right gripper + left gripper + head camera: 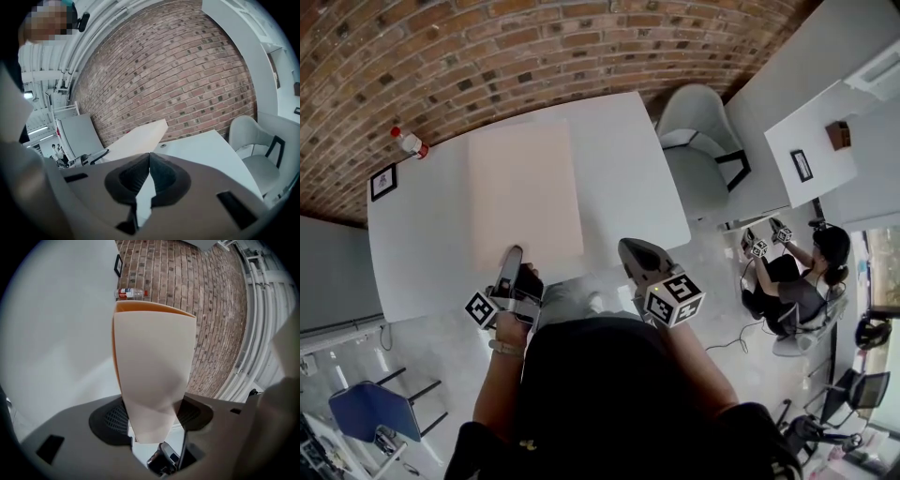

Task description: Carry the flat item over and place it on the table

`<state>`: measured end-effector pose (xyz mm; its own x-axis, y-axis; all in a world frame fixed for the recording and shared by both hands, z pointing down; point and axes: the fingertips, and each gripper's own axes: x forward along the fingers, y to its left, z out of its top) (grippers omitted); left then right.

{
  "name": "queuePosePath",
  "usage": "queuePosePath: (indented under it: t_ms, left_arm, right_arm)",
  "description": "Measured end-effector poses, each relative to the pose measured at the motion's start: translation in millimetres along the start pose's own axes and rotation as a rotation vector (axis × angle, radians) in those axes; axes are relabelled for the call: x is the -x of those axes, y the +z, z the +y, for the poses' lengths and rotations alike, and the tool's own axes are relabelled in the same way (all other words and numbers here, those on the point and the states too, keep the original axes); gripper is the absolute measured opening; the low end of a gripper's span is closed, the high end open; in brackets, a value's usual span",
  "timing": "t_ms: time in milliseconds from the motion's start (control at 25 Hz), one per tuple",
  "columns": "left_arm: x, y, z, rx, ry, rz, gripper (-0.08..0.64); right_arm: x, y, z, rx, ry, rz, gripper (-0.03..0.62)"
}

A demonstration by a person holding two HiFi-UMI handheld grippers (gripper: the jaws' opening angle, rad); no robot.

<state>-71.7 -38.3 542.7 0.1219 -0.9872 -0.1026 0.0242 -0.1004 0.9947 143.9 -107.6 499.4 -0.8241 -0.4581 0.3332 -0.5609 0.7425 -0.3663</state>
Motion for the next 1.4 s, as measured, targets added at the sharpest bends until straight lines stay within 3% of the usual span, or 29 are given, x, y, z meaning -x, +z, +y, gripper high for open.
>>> queuePosePath:
  t_ms: [360,800,1400]
  left_arm:
    - [-46.9,46.3,34.7,0.006,0.056,0.033,0.285]
    - [-87.0,80.7,95.1,0.076,0.138,0.063,0.285]
    - [-132.4,111.0,150.1,0.142,0.215,0.067,0.285]
  right_arm:
    - [-38.2,16.3,-17.5,-0.012,-0.077,0.035,0.011]
    - [-79.0,41.0,-29.5,-0.016,-0.132,0.07,0.011]
    - [-90.0,32.8,-52.3,-0.065,-0.241,0.133,0.011]
